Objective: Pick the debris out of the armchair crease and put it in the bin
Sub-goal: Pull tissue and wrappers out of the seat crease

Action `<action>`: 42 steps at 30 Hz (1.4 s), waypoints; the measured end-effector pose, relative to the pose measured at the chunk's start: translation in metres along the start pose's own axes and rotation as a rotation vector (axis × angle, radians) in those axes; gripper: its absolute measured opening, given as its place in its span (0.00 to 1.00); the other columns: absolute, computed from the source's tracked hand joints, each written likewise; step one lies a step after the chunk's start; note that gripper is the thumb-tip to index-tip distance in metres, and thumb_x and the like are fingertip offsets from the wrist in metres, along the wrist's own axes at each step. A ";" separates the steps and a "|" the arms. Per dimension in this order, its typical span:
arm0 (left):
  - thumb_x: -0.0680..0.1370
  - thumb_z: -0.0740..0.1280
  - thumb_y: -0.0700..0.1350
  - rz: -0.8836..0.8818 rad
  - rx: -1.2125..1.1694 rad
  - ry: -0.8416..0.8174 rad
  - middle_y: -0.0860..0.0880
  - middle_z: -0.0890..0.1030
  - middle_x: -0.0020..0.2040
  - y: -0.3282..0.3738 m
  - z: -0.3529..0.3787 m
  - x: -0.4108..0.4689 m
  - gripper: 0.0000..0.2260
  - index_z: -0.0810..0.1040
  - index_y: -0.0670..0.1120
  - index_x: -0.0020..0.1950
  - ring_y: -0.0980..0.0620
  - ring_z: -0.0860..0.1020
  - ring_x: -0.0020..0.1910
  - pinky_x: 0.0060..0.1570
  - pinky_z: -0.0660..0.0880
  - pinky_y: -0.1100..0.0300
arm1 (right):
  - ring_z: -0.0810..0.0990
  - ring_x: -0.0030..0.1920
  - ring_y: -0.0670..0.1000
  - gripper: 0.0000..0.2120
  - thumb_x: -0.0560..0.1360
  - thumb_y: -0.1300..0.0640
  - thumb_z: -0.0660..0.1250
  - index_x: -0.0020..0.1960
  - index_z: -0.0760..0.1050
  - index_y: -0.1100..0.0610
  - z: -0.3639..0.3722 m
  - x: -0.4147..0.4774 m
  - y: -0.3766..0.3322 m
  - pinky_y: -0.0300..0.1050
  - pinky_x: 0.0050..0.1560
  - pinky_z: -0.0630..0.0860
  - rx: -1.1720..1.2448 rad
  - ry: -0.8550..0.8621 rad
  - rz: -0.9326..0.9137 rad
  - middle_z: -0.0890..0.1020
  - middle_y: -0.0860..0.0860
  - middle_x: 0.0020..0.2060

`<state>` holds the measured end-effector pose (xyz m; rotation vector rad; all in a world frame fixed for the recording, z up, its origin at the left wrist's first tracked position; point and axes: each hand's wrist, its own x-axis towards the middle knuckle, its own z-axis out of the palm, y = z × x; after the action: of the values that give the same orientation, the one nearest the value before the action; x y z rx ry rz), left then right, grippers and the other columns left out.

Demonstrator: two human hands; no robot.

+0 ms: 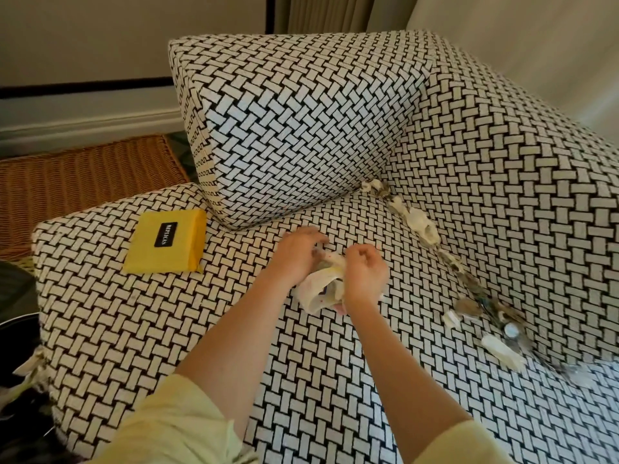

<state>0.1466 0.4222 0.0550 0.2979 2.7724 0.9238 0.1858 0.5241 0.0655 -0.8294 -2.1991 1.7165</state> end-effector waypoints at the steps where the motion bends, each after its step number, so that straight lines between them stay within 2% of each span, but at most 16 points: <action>1: 0.77 0.63 0.41 0.040 -0.051 0.057 0.48 0.76 0.61 0.003 0.002 -0.005 0.11 0.77 0.47 0.59 0.50 0.74 0.59 0.60 0.70 0.58 | 0.71 0.35 0.47 0.06 0.72 0.62 0.64 0.37 0.75 0.54 0.002 -0.002 0.005 0.44 0.37 0.71 -0.158 -0.020 -0.143 0.74 0.47 0.34; 3: 0.77 0.62 0.39 0.030 -0.150 0.132 0.50 0.79 0.53 0.007 0.004 -0.012 0.09 0.79 0.44 0.54 0.53 0.76 0.49 0.50 0.72 0.64 | 0.73 0.49 0.50 0.04 0.72 0.58 0.66 0.46 0.79 0.55 0.005 -0.005 0.016 0.50 0.54 0.71 -0.454 -0.039 -0.392 0.75 0.49 0.47; 5: 0.76 0.63 0.35 -0.053 -0.311 0.169 0.50 0.80 0.48 0.005 0.004 -0.014 0.09 0.80 0.44 0.51 0.55 0.76 0.47 0.46 0.72 0.68 | 0.66 0.65 0.54 0.14 0.73 0.52 0.65 0.58 0.77 0.52 0.005 -0.011 0.026 0.56 0.67 0.56 -0.700 -0.061 -0.467 0.70 0.53 0.63; 8: 0.74 0.64 0.33 -0.135 -0.392 0.104 0.52 0.79 0.46 0.003 0.004 -0.013 0.10 0.80 0.46 0.48 0.54 0.76 0.47 0.36 0.69 0.71 | 0.48 0.75 0.56 0.23 0.76 0.46 0.57 0.71 0.61 0.46 0.000 -0.023 0.034 0.63 0.70 0.42 -0.893 -0.160 -0.363 0.53 0.53 0.75; 10: 0.75 0.63 0.34 -0.136 -0.352 0.020 0.51 0.78 0.51 0.003 0.005 -0.015 0.11 0.79 0.47 0.50 0.54 0.75 0.49 0.36 0.69 0.70 | 0.47 0.75 0.57 0.23 0.77 0.44 0.55 0.71 0.59 0.46 -0.002 -0.027 0.037 0.62 0.70 0.43 -0.909 -0.186 -0.332 0.54 0.54 0.74; 15: 0.74 0.62 0.32 -0.195 -0.412 0.037 0.48 0.68 0.62 0.005 0.002 -0.025 0.20 0.73 0.48 0.63 0.55 0.69 0.53 0.35 0.72 0.71 | 0.67 0.64 0.56 0.15 0.74 0.56 0.64 0.61 0.74 0.53 -0.002 -0.027 0.037 0.52 0.63 0.60 -0.674 -0.161 -0.331 0.70 0.56 0.63; 18: 0.75 0.63 0.36 -0.257 -0.470 0.001 0.46 0.64 0.67 0.008 0.001 -0.028 0.23 0.67 0.48 0.70 0.50 0.70 0.60 0.54 0.76 0.59 | 0.76 0.46 0.51 0.07 0.72 0.63 0.66 0.43 0.77 0.52 0.000 -0.022 0.025 0.42 0.45 0.73 -0.361 -0.044 -0.162 0.78 0.55 0.52; 20: 0.78 0.59 0.39 -0.276 -0.511 -0.030 0.45 0.64 0.68 0.012 0.004 -0.030 0.20 0.66 0.47 0.71 0.47 0.66 0.65 0.60 0.72 0.55 | 0.77 0.38 0.51 0.12 0.71 0.67 0.64 0.36 0.74 0.50 0.001 -0.015 0.013 0.42 0.34 0.73 -0.212 0.044 -0.029 0.81 0.54 0.44; 23: 0.80 0.54 0.45 -0.292 -0.606 0.005 0.46 0.65 0.69 0.019 0.006 -0.033 0.18 0.65 0.46 0.71 0.47 0.64 0.68 0.64 0.67 0.54 | 0.78 0.34 0.54 0.18 0.72 0.70 0.59 0.32 0.74 0.49 0.002 -0.010 -0.001 0.48 0.34 0.76 0.018 0.067 0.157 0.80 0.50 0.36; 26: 0.81 0.52 0.48 -0.291 -0.702 0.034 0.50 0.74 0.56 0.031 0.000 -0.035 0.14 0.72 0.46 0.60 0.49 0.70 0.59 0.52 0.67 0.60 | 0.71 0.25 0.47 0.19 0.72 0.74 0.56 0.33 0.74 0.54 0.004 -0.014 -0.008 0.39 0.25 0.69 0.275 0.033 0.329 0.77 0.51 0.32; 29: 0.82 0.51 0.51 -0.349 -0.833 -0.015 0.46 0.77 0.52 0.045 -0.008 -0.036 0.18 0.72 0.43 0.62 0.52 0.73 0.47 0.49 0.70 0.57 | 0.74 0.26 0.47 0.20 0.71 0.75 0.54 0.36 0.76 0.55 0.010 -0.019 -0.013 0.37 0.22 0.70 0.434 0.005 0.381 0.80 0.55 0.35; 32: 0.81 0.52 0.52 -0.344 -0.997 -0.096 0.42 0.77 0.60 0.056 -0.007 -0.040 0.17 0.75 0.45 0.58 0.48 0.78 0.54 0.50 0.75 0.55 | 0.79 0.34 0.48 0.19 0.74 0.72 0.53 0.47 0.77 0.54 0.019 -0.029 -0.021 0.36 0.28 0.74 0.458 -0.064 0.302 0.82 0.56 0.43; 35: 0.81 0.52 0.49 -0.384 -1.176 -0.098 0.40 0.75 0.60 0.060 -0.008 -0.045 0.17 0.72 0.43 0.64 0.49 0.79 0.54 0.37 0.76 0.67 | 0.78 0.51 0.46 0.20 0.77 0.67 0.51 0.64 0.71 0.54 0.018 -0.039 -0.027 0.37 0.50 0.76 0.403 -0.149 0.167 0.78 0.51 0.56; 37: 0.81 0.54 0.51 -0.402 -1.222 -0.065 0.41 0.75 0.63 0.055 -0.007 -0.043 0.18 0.72 0.43 0.65 0.47 0.77 0.58 0.46 0.74 0.65 | 0.66 0.69 0.47 0.20 0.80 0.59 0.50 0.70 0.66 0.52 0.014 -0.041 -0.026 0.46 0.69 0.64 0.216 -0.213 0.052 0.69 0.50 0.69; 38: 0.80 0.56 0.54 -0.390 -1.244 -0.068 0.43 0.75 0.64 0.053 -0.006 -0.043 0.18 0.73 0.46 0.64 0.47 0.76 0.60 0.50 0.73 0.61 | 0.58 0.73 0.48 0.20 0.81 0.55 0.49 0.72 0.63 0.51 0.014 -0.041 -0.024 0.50 0.73 0.57 0.096 -0.248 0.008 0.64 0.48 0.72; 42: 0.77 0.62 0.55 -0.470 -1.193 -0.034 0.46 0.82 0.49 0.049 -0.008 -0.041 0.12 0.79 0.49 0.46 0.49 0.80 0.49 0.49 0.77 0.54 | 0.42 0.75 0.49 0.22 0.82 0.49 0.42 0.75 0.52 0.50 0.008 -0.040 -0.019 0.53 0.74 0.39 -0.127 -0.325 -0.054 0.51 0.47 0.75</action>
<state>0.1896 0.4455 0.0966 -0.4876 1.6550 2.0704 0.2085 0.4924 0.0879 -0.5412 -2.5368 1.8083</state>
